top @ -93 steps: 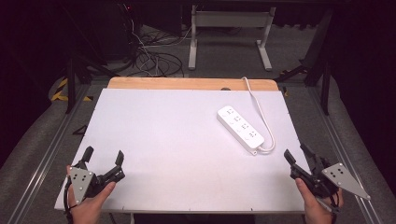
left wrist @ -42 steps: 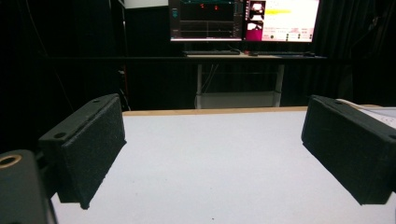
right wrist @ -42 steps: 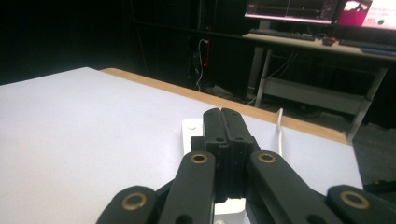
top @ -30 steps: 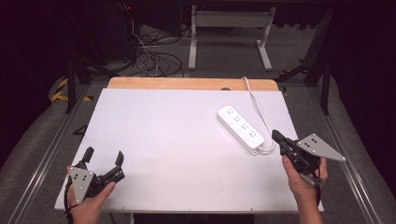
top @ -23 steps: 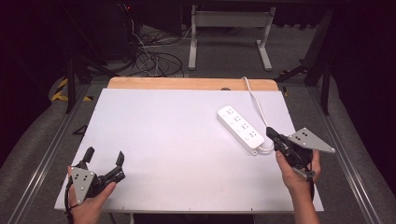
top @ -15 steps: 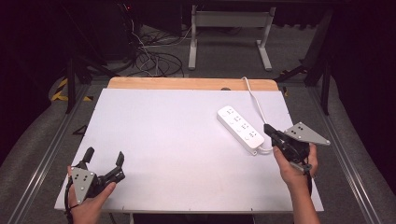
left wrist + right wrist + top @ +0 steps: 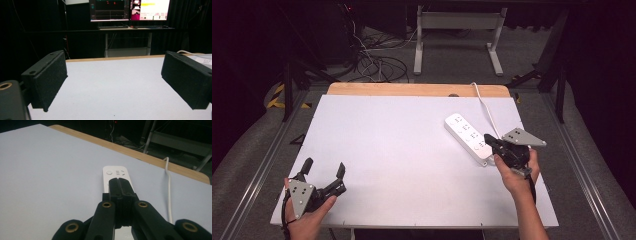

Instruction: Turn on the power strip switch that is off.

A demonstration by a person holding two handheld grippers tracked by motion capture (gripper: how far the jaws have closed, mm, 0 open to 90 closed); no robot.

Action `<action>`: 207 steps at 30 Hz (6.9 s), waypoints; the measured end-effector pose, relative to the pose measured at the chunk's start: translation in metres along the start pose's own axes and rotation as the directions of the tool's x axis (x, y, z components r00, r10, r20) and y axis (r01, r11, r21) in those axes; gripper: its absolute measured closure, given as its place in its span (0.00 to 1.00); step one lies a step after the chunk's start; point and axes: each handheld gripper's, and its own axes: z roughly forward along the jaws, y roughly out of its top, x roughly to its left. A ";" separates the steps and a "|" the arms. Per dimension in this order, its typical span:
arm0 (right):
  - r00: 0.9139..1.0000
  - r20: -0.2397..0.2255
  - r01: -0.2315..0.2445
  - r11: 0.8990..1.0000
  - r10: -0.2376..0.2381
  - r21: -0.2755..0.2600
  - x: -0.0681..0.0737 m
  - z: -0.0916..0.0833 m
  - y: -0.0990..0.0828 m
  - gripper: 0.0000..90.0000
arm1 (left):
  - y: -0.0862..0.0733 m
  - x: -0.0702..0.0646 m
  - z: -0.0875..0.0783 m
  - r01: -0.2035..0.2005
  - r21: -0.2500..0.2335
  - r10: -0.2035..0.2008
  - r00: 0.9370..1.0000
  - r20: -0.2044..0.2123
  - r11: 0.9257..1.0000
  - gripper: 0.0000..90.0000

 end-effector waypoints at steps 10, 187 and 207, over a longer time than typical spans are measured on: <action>0.999 -0.011 -0.033 0.999 0.034 0.020 -0.012 0.014 -0.012 1.00 | 0.000 0.001 -0.001 -0.008 0.000 0.008 1.000 -0.004 1.000 0.08; 0.996 0.045 -0.065 0.977 0.076 -0.203 -0.019 -0.010 -0.039 0.82 | 0.004 -0.013 0.002 -0.039 -0.006 0.039 0.995 0.090 0.999 0.10; 0.992 0.030 -0.107 0.948 0.121 -0.300 -0.017 -0.025 -0.042 0.31 | 0.004 -0.014 0.003 -0.046 -0.006 0.046 0.995 0.091 0.999 0.10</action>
